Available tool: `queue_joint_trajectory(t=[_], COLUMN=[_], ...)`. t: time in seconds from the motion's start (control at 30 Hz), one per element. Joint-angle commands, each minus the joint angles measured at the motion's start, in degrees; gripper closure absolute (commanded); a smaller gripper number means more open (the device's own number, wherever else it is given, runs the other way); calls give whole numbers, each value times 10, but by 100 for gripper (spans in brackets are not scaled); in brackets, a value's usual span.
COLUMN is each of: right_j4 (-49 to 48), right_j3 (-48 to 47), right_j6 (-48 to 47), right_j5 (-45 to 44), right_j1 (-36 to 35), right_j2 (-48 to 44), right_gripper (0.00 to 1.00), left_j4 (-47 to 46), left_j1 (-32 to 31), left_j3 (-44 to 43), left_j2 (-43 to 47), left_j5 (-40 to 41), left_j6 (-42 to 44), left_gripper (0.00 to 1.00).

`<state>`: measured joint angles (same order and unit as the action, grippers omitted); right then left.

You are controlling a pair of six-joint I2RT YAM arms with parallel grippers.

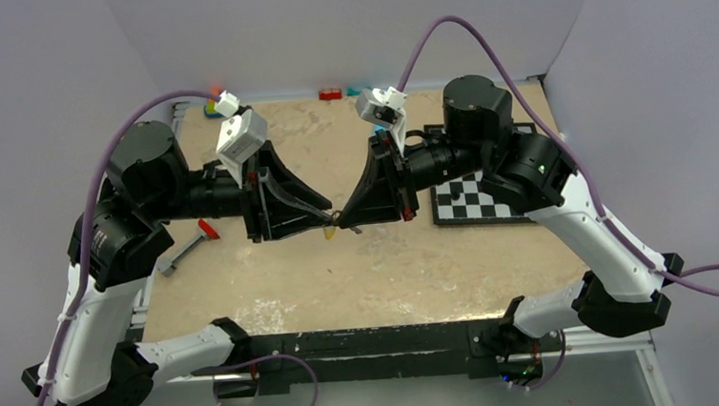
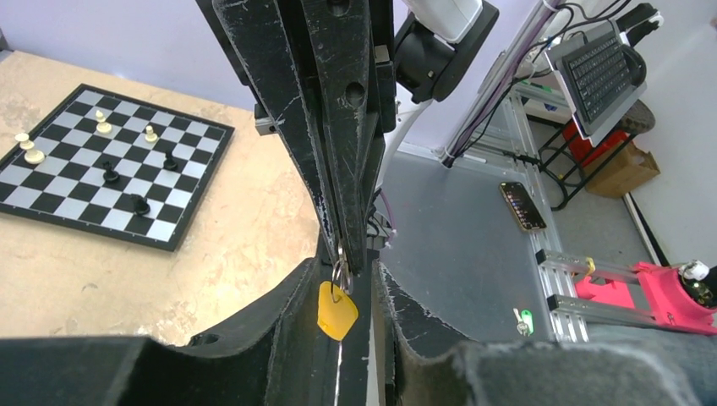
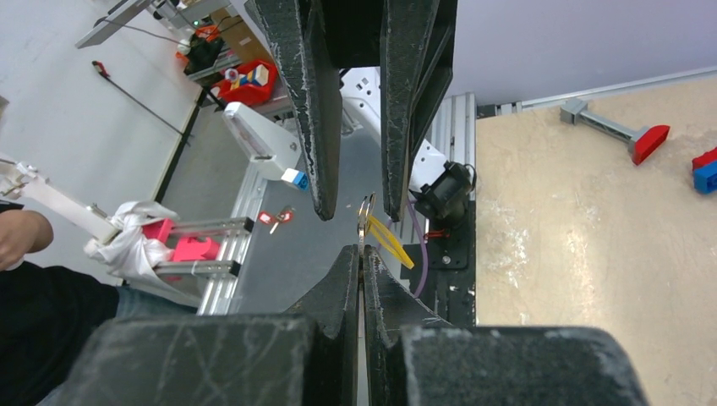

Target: Remove the keys from the keyring

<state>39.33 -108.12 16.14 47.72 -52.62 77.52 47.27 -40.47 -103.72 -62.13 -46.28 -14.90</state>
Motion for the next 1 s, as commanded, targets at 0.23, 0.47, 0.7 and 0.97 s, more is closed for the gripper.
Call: queue_joint_trajectory(t=[0.23,0.47,0.7,0.97], right_j4=[-34,-67,-145,-208], right_j3=[-9,4,34,48], right_j6=[3,20,62,95], right_j5=[4,-14,-79,-122], right_j1=[-2,-2,-2,-2], right_j2=[-12,-19,-34,-39], right_gripper=[100,100,100,100], left_j4=[-21,-66,-238,-423], left_j1=[3,3,4,4], left_j3=[9,34,102,186], left_j2=[13,26,51,67], left_j5=[-3,7,34,86], left_j6=[2,-29,-142,-243], left_gripper=[96,100,100,100])
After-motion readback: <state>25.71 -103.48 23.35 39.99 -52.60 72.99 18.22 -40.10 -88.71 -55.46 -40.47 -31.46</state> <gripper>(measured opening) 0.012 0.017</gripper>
